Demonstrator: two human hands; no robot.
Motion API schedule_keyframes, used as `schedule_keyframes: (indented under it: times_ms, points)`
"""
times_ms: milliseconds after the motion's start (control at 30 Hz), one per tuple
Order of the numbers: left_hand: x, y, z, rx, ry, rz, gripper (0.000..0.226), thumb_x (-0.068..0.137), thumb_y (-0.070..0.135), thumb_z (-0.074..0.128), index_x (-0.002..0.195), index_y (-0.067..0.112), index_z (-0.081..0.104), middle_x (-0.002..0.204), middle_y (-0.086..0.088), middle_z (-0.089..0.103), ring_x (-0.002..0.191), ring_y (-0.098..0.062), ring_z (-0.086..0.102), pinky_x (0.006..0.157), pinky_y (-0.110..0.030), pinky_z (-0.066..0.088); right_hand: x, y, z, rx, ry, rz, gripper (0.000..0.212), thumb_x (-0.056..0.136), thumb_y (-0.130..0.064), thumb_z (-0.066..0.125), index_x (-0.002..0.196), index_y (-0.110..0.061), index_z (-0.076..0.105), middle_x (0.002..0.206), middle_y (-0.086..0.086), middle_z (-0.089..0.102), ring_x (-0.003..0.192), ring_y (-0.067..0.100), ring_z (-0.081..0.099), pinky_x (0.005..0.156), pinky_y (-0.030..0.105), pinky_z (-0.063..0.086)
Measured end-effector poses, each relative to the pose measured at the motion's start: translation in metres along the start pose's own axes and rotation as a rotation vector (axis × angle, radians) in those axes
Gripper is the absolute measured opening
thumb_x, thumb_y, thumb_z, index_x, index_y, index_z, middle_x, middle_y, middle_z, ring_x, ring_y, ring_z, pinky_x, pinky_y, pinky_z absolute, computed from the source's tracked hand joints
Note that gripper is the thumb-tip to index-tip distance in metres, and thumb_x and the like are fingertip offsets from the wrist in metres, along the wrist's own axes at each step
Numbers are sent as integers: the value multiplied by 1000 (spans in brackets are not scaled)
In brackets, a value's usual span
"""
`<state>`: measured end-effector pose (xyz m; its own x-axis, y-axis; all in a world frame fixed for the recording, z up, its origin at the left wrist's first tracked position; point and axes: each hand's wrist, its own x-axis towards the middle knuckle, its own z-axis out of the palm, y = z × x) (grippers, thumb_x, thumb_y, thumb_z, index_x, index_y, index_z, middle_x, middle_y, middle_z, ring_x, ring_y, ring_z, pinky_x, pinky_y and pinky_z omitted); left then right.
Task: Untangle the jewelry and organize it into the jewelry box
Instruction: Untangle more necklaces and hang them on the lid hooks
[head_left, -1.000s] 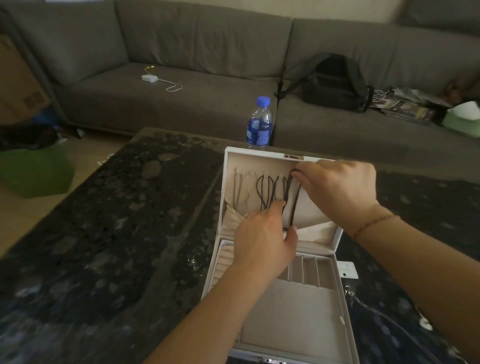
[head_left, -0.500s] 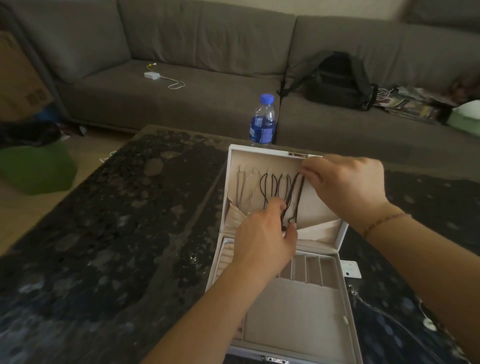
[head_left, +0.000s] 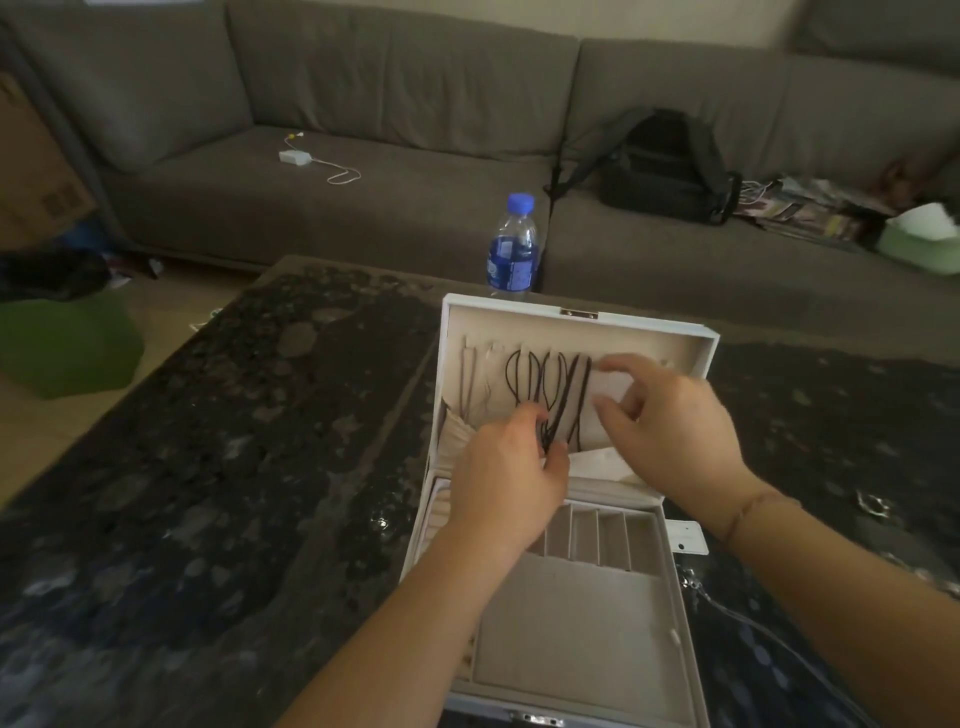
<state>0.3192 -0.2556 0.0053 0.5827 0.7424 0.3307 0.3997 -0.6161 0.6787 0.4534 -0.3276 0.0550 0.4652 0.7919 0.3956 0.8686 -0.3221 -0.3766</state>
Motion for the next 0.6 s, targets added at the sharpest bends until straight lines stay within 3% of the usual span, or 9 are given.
schedule_keyframes:
  times_ms: [133, 267, 333, 433, 500, 600]
  points:
    - [2, 4, 6, 86, 58, 15, 27, 96, 35, 59, 119, 22, 64, 81, 14, 61, 70, -5, 59, 61, -22, 52, -15, -6, 14, -75, -71, 53, 31, 98, -33, 52, 127, -28, 59, 64, -10, 62, 53, 3, 58, 52, 24, 54]
    - [-2, -2, 9, 115, 11, 31, 27, 95, 29, 62, 120, 20, 61, 100, 6, 66, 93, -11, 61, 81, -31, 56, -25, -4, 28, -199, -245, 46, 25, 100, -37, 41, 107, -29, 64, 77, -10, 65, 63, 6, 61, 62, 25, 56]
    - [-7, -6, 8, 92, -12, 49, 39, 93, 24, 65, 129, 23, 53, 108, 6, 61, 100, -10, 58, 86, -28, 53, -34, -5, 28, -225, -315, 38, 25, 100, -36, 40, 114, -32, 61, 83, -10, 66, 69, 8, 62, 65, 23, 54]
    - [-7, -9, 4, 37, 41, 56, 44, 92, 19, 66, 128, 32, 46, 106, 10, 60, 97, -6, 60, 85, -28, 56, -55, 2, 3, -133, -157, 80, 34, 96, -33, 49, 129, -33, 56, 72, -11, 64, 57, 4, 55, 52, 18, 42]
    - [-1, -10, 0, 26, 121, 78, 33, 90, 13, 67, 114, 31, 52, 97, 9, 60, 88, -10, 61, 79, -35, 57, -84, 19, -26, -8, -3, 182, 28, 91, -31, 59, 119, -34, 64, 58, -13, 60, 48, 4, 54, 48, 22, 41]
    - [6, -10, 2, 63, 242, 182, 23, 79, -1, 71, 92, 16, 64, 91, -1, 60, 84, -19, 59, 76, -44, 54, -142, 63, -73, 105, 172, 433, 15, 85, -27, 68, 93, -40, 68, 54, -12, 63, 45, 5, 57, 45, 27, 45]
